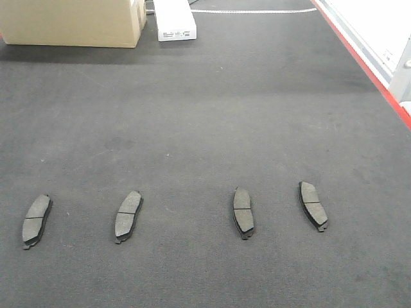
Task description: Move and align brake pads A on conveyor
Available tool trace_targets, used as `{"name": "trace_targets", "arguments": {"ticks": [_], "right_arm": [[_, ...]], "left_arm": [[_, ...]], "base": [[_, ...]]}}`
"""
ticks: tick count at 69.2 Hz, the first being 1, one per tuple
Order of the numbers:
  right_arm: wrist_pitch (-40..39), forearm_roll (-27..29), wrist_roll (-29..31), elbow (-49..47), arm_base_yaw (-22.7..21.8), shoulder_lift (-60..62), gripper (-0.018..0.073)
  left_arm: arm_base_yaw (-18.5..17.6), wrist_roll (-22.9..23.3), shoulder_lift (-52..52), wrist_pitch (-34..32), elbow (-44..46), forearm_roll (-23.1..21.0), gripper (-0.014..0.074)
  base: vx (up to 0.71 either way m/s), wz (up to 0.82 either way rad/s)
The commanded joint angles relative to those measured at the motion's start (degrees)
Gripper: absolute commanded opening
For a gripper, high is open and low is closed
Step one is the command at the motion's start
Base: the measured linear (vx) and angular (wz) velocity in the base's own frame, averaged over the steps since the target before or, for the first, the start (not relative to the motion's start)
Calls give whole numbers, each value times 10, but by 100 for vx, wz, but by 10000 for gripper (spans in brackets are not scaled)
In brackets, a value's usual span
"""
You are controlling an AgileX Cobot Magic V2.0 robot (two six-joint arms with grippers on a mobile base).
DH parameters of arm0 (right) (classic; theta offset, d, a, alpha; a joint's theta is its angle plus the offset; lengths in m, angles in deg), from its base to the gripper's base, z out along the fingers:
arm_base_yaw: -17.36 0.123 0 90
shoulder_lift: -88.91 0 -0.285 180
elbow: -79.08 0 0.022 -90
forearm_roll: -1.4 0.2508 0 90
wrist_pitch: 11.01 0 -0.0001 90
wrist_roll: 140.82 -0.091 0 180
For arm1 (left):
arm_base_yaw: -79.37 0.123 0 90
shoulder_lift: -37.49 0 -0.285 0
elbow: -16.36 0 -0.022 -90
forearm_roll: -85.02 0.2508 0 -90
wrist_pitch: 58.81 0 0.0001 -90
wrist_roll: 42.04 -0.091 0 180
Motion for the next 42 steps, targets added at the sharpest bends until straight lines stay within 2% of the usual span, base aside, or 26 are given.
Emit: {"name": "trace_targets", "arguments": {"ticks": [1,10,17,29,42], "right_arm": [[-44,2,2,-15,-4,-9,-10],[-45,1,2,-15,-4,-9,-10],[-60,-31,8,-8,-5,-9,-10],[-155,-53,8,88,-4,-7,-10],[-205,-69,0,182,-4,19,-10]], "left_arm": [[0,-1,9,-45,-13,-6,-6],[0,-1,9,-45,-13,-6,-6],[0,-1,9,-45,-13,-6,-6],[0,-1,9,-45,-13,-6,-6],[0,-1,8,-45,-14,-6,-6]], "base": [[0,0],[0,0],[0,0],[0,0],[0,0]]}}
